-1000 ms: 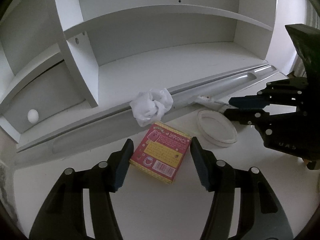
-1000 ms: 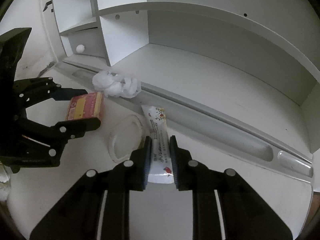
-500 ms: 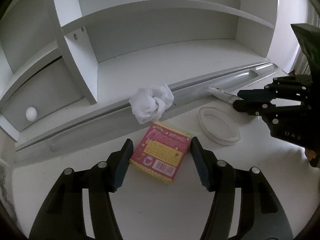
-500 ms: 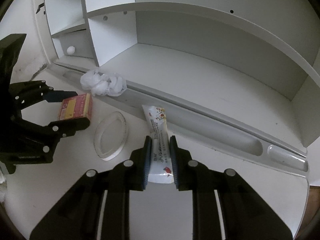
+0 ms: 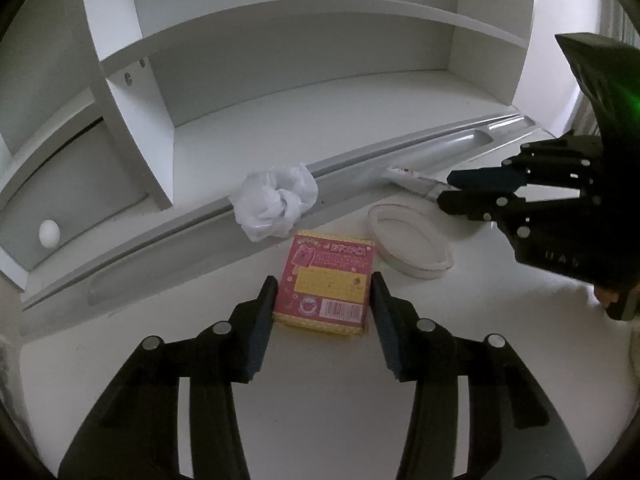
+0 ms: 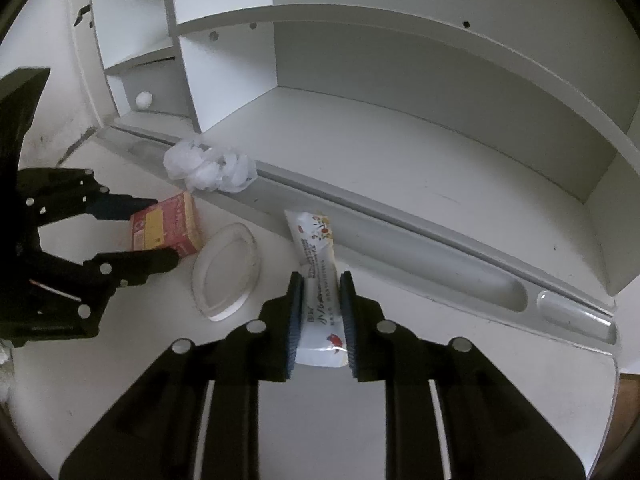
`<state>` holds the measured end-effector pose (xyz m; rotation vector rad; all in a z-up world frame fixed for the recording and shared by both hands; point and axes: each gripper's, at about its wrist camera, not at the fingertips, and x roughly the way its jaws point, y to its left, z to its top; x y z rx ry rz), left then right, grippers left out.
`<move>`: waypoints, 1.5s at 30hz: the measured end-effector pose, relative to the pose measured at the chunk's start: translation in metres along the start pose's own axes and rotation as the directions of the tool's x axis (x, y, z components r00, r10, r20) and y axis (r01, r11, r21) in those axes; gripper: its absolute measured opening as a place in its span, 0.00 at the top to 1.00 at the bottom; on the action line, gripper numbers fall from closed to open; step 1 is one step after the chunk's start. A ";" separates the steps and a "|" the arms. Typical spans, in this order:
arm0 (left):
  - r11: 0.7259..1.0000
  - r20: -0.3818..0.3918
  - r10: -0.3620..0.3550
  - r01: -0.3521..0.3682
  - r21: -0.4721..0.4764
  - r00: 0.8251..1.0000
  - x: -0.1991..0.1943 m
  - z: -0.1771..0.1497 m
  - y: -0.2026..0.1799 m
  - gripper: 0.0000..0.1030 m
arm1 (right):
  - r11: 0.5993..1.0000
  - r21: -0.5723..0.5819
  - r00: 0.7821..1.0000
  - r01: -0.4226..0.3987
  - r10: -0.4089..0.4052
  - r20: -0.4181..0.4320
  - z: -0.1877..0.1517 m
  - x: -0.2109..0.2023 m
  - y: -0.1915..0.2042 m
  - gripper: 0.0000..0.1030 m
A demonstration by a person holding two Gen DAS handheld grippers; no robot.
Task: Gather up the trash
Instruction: 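Grasp the pink snack box with left tool while right tool grasps the toothpaste tube, then carry pink box and toothpaste tube to the black bin and open both tools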
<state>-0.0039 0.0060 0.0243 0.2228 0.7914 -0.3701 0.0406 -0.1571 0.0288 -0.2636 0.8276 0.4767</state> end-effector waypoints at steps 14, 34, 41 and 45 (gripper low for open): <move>0.999 0.160 0.031 -0.027 -0.023 0.987 -0.056 0.012 0.000 0.56 | 0.998 0.030 0.997 -0.061 0.060 0.040 0.001 -0.023 -0.003 0.82; 0.570 -0.235 -0.603 0.618 0.542 0.762 -0.113 -0.114 -0.473 0.56 | 0.680 0.711 0.944 0.181 -0.322 0.068 -0.410 -0.375 -0.123 0.82; 0.680 -0.652 -0.306 0.638 0.361 0.694 0.081 -0.238 -0.565 0.56 | 0.365 0.902 0.971 0.229 -0.016 -0.240 -0.622 -0.250 -0.143 0.81; 0.724 -0.703 -0.261 0.616 0.311 0.662 0.119 -0.261 -0.569 0.56 | 0.258 0.932 0.957 0.254 0.073 -0.281 -0.679 -0.202 -0.143 0.81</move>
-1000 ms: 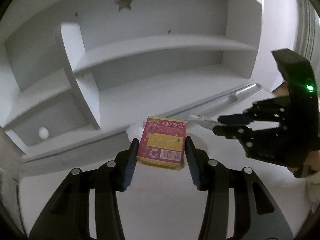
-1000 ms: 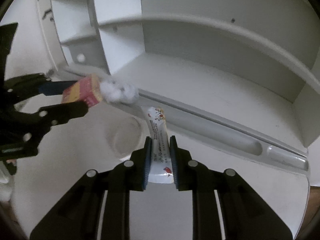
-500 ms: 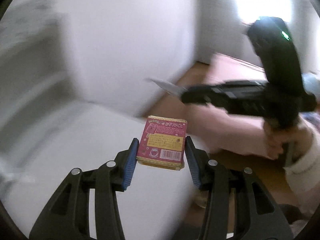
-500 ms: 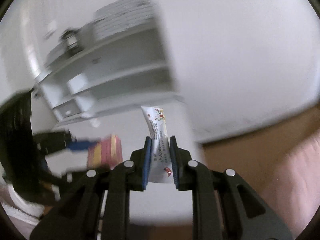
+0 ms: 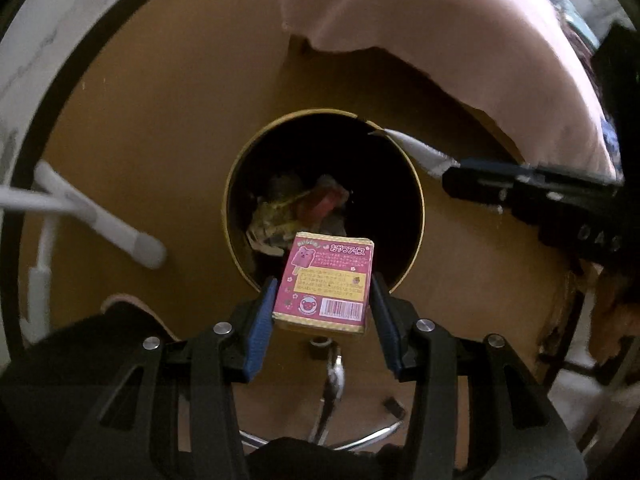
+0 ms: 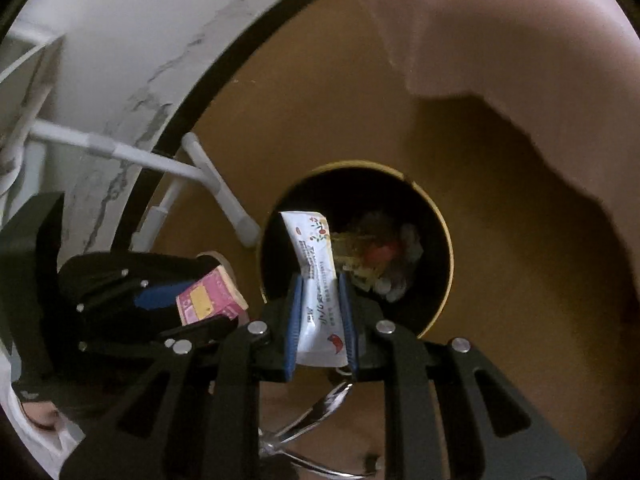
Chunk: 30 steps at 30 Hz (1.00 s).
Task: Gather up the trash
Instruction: 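Carry pink box and toothpaste tube to the black bin and open both tools, then move both open tools back to the desk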
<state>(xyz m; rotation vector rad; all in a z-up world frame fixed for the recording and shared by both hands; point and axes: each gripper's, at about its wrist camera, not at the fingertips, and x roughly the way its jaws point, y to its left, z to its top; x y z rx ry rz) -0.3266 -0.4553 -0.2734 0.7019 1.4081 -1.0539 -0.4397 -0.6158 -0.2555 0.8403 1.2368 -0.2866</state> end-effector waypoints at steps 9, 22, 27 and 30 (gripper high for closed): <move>0.998 0.035 -0.065 0.064 0.011 0.997 0.002 0.009 -0.030 0.36 | 0.998 0.058 0.999 -0.029 0.028 0.030 -0.003 -0.003 -0.012 0.56; 0.973 0.504 -0.098 -0.024 0.230 0.858 -0.153 -0.028 -0.080 0.06 | 0.964 0.120 0.843 0.239 -0.267 0.468 0.016 -0.150 0.007 0.06; 0.986 0.718 -0.005 -0.117 0.120 0.696 -0.274 -0.076 -0.052 0.06 | 0.965 0.029 0.721 0.260 -0.214 0.659 0.017 -0.202 0.080 0.06; 0.987 0.810 0.115 -0.160 -0.027 0.575 -0.336 -0.121 -0.008 0.06 | 0.968 -0.079 0.701 0.237 -0.114 0.704 0.023 -0.214 0.139 0.06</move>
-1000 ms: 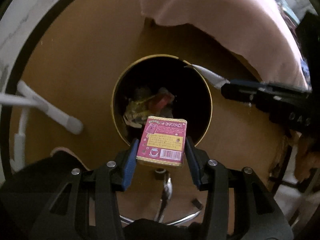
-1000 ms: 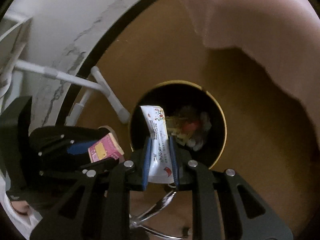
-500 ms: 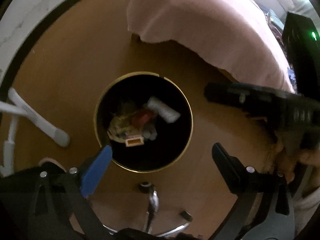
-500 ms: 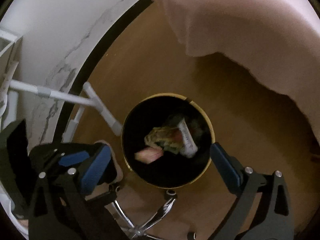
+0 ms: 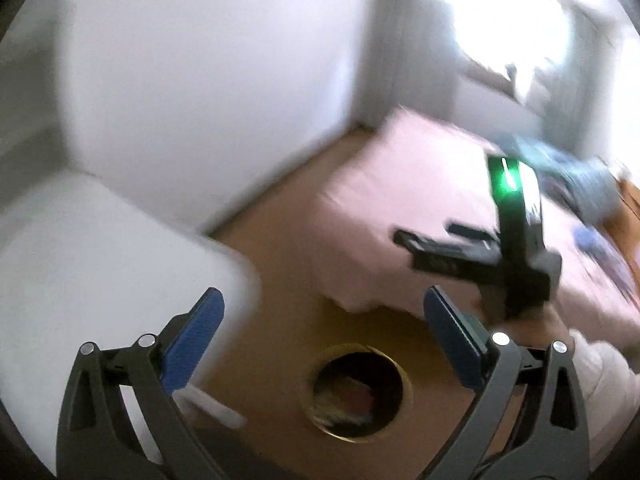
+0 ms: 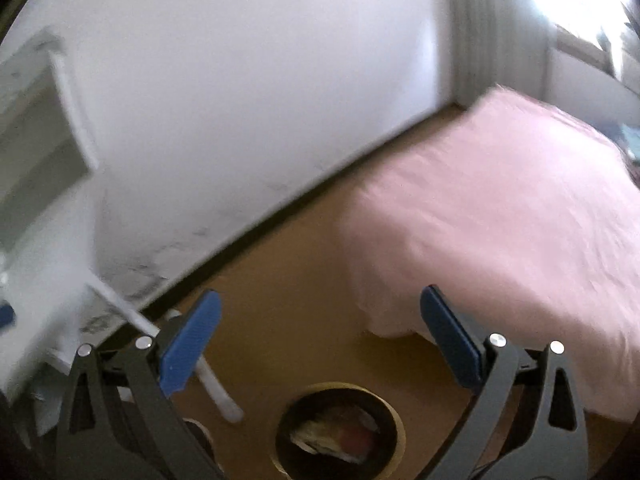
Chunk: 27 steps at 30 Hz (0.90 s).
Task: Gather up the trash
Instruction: 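Move both open tools back to the desk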
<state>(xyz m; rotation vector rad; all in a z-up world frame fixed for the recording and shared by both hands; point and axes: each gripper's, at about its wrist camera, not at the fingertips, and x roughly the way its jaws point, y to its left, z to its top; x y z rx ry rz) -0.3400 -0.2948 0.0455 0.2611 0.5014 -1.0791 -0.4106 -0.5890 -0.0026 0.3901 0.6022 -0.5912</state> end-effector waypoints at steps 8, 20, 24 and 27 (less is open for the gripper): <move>0.801 0.017 0.567 -0.547 -0.243 0.824 -0.148 -0.032 0.192 0.06 | 0.869 -0.330 0.915 -0.368 0.402 0.041 0.050 -0.007 0.228 0.06; 0.535 -0.259 0.711 -0.743 -0.402 0.653 -0.214 -0.095 0.389 0.06 | 0.442 -0.676 0.787 -0.589 0.504 -0.356 -0.013 0.039 0.559 0.06; 0.552 -0.310 0.680 -0.742 -0.380 0.664 -0.196 -0.092 0.428 0.06 | 0.434 -0.666 0.784 -0.607 0.463 -0.413 -0.024 0.061 0.590 0.06; 0.560 -0.337 0.667 -0.746 -0.361 0.664 -0.182 -0.095 0.444 0.06 | 0.440 -0.663 0.790 -0.605 0.436 -0.432 -0.027 0.072 0.603 0.06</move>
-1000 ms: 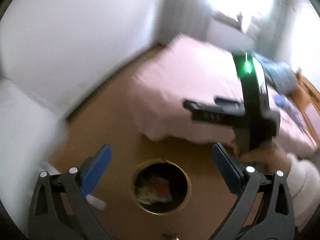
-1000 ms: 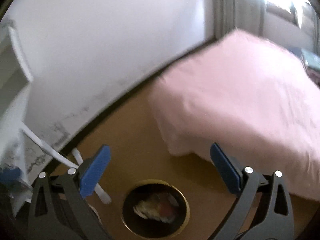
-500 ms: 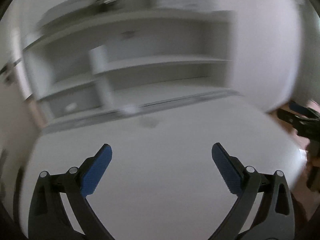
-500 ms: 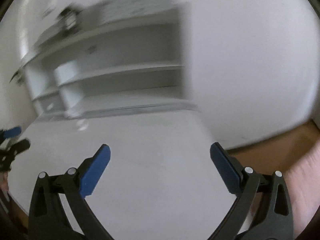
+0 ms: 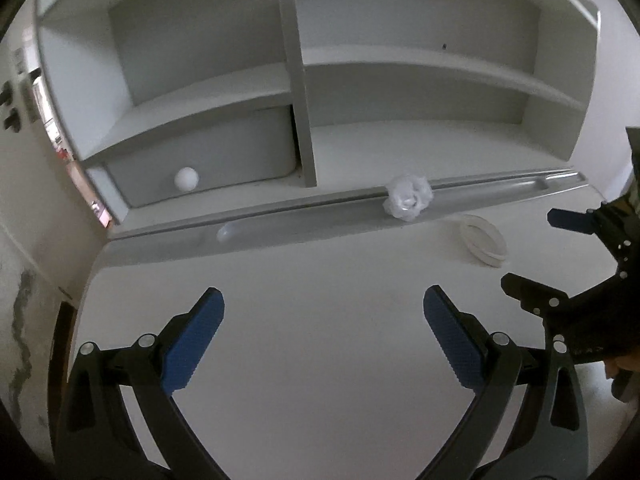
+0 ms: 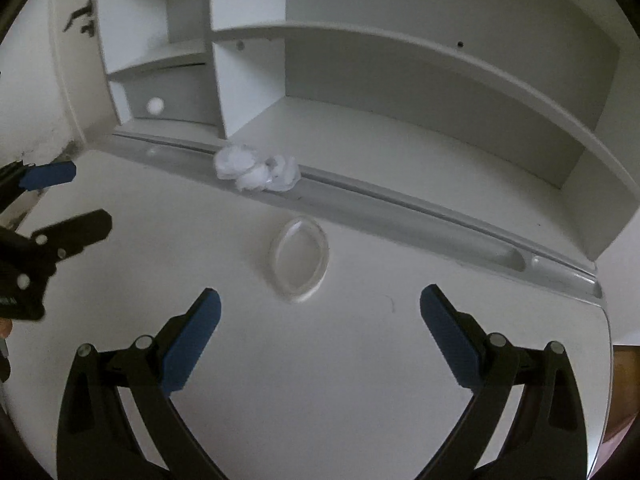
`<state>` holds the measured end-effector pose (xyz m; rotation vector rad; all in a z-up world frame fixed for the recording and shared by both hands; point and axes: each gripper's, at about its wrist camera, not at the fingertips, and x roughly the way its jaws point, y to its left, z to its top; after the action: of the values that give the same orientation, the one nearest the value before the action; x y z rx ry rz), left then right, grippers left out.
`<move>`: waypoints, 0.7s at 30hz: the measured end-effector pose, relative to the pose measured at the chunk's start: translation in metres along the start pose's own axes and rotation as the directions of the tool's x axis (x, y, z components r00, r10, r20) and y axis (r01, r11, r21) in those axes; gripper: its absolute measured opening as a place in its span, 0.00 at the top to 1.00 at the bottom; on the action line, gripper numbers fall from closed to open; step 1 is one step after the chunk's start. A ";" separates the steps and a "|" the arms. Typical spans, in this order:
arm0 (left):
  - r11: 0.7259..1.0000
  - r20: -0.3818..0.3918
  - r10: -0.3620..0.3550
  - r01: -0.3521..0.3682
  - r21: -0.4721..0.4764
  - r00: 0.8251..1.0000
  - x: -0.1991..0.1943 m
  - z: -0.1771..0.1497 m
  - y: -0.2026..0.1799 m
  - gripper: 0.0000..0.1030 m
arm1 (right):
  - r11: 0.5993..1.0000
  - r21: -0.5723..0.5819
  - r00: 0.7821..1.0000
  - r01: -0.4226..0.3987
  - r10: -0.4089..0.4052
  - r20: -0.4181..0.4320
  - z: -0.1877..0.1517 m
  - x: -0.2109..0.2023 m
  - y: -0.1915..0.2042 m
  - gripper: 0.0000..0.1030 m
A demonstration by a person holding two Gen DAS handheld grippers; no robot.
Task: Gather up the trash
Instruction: 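Move both open tools back to the desk, then grasp the white tissue with left tool while right tool grasps the clear oval lid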
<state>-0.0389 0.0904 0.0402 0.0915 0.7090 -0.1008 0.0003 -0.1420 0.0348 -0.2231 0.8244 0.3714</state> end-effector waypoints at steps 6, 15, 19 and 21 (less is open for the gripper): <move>0.999 -0.046 -0.036 0.037 0.012 0.998 0.044 0.021 -0.011 0.06 | 0.999 -0.035 0.999 0.009 -0.010 -0.037 0.013 0.026 0.004 0.11; 0.995 -0.065 -0.083 0.086 0.042 0.994 0.090 0.056 -0.050 0.09 | 0.999 -0.013 0.999 -0.049 0.048 -0.021 0.011 0.028 -0.020 0.65; 0.986 -0.076 -0.164 0.165 0.006 0.983 0.108 0.062 -0.046 0.66 | 0.997 -0.004 0.997 -0.077 0.077 -0.020 0.008 0.027 -0.031 0.66; 0.986 -0.070 -0.167 0.167 0.001 0.984 0.108 0.062 -0.046 0.68 | 0.997 0.002 0.997 -0.081 0.081 -0.019 0.008 0.027 -0.033 0.66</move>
<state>0.0765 0.0310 0.0142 0.0420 0.7850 -0.2620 0.0357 -0.1636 0.0216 -0.1929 0.8542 0.4453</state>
